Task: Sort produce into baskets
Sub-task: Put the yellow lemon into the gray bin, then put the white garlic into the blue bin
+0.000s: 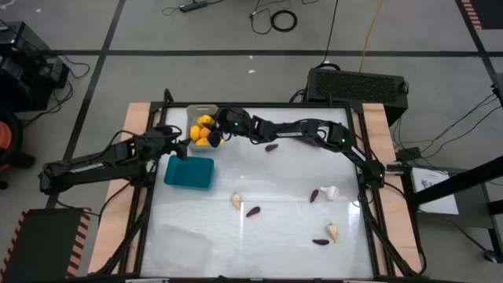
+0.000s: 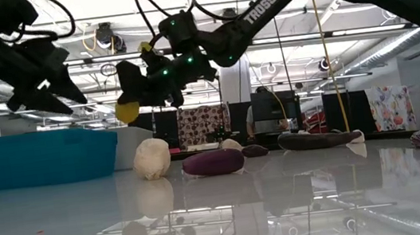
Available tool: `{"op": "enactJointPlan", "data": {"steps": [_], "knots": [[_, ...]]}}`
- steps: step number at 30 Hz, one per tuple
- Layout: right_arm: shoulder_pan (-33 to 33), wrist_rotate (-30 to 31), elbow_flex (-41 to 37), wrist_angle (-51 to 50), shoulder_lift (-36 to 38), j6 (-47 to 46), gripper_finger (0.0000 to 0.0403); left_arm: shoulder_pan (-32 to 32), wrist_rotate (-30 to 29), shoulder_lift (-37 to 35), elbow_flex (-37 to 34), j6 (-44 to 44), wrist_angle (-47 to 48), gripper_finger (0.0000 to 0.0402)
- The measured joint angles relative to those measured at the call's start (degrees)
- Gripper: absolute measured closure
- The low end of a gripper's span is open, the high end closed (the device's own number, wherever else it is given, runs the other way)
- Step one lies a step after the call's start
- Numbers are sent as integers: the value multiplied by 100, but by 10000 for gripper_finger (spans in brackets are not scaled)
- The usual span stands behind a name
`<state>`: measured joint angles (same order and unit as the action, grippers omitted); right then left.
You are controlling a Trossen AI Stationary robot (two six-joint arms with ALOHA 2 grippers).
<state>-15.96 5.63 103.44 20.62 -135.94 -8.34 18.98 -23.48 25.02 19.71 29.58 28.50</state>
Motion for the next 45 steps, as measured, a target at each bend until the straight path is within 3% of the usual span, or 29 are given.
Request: {"op": "enactJointPlan", "data": {"steps": [11, 16, 20, 24, 29, 32, 34, 41, 45], "knots": [[-53, 2, 2, -181, 100, 159, 149, 7, -779, 2, -268, -555, -614, 118], [-30, -2, 4, -1524, 605, 646, 136, 7, -548, 2, -268, -793, -1392, 118], [88, -22, 17, -3706, 1368, 1129, 137, 7, 111, 16, -268, -1217, -1798, 118], [321, -513, 17, -6187, 2002, 1532, 142, 5, 1484, 30, -267, -1928, -2007, 118], [835, -560, 4, -7871, 2483, 1072, 149, -1, 2764, 184, -267, -1966, -2581, 118], [1286, -440, -208, -8034, 2751, 717, 152, -91, 4003, 379, -265, -1959, -3118, 118], [1648, -172, -489, -7998, 2944, 487, 152, -254, 4511, 531, -265, -1826, -3575, 118], [2932, 1170, -1884, -7100, 3629, -716, 152, -1257, 4076, 1378, -245, -1799, -4430, 118], [3553, 1555, -2638, -6206, 3931, -1168, 152, -1806, 3673, 2037, 228, -1801, -4371, 118]]}}
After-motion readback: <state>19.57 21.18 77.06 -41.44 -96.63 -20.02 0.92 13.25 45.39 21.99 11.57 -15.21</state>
